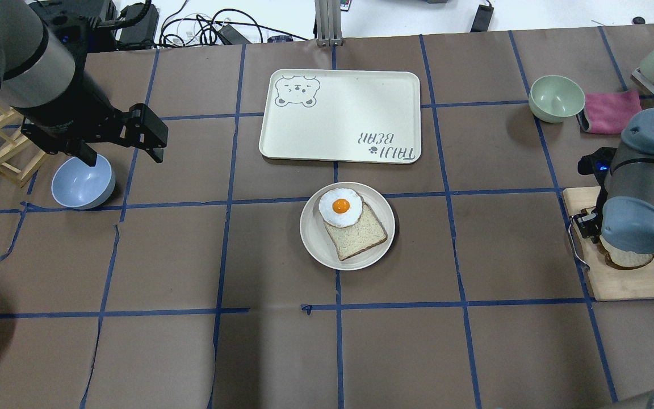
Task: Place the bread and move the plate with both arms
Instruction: 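Lower the right gripper and grasp the bread slice's edge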
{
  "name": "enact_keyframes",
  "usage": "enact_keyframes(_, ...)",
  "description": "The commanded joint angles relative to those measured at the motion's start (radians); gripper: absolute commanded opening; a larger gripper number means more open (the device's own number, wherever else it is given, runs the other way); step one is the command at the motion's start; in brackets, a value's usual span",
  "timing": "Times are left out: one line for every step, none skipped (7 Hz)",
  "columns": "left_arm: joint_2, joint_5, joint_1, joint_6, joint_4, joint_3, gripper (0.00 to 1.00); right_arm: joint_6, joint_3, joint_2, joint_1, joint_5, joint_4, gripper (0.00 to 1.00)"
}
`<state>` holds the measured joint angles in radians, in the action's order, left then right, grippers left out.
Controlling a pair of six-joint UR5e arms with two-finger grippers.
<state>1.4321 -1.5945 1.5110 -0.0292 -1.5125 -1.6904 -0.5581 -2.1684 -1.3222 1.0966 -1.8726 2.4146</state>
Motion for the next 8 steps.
enact_keyframes(0.001, 0.001, 0.0, 0.0, 0.0, 0.0, 1.0, -0.016, 0.001, -0.009, -0.001, 0.001, 0.003, 0.0)
enact_keyframes(0.002, 0.001, 0.0, 0.0, 0.0, -0.002, 1.0, -0.017, 0.001, -0.009, -0.001, 0.003, -0.006, 0.0)
enact_keyframes(0.002, 0.002, 0.0, 0.0, 0.0, -0.002, 1.0, -0.017, 0.001, -0.011, -0.001, 0.004, -0.006, 0.0)
enact_keyframes(0.001, 0.001, 0.0, 0.0, 0.0, -0.002, 1.0, -0.017, 0.001, -0.012, 0.0, 0.006, -0.005, 0.0)
enact_keyframes(0.001, 0.001, 0.0, 0.0, 0.0, 0.0, 1.0, -0.017, 0.001, -0.014, 0.0, 0.009, -0.002, 0.0)
enact_keyframes(0.001, 0.002, 0.0, 0.0, 0.001, 0.0, 1.0, -0.017, 0.001, -0.014, 0.0, 0.009, 0.0, 0.0)
enact_keyframes(0.002, 0.002, 0.0, 0.0, 0.003, 0.0, 1.0, -0.019, 0.001, -0.014, 0.0, 0.009, 0.006, 0.0)
enact_keyframes(0.002, 0.002, 0.0, 0.0, 0.005, 0.0, 1.0, -0.014, 0.001, -0.014, 0.0, 0.009, 0.006, 0.0)
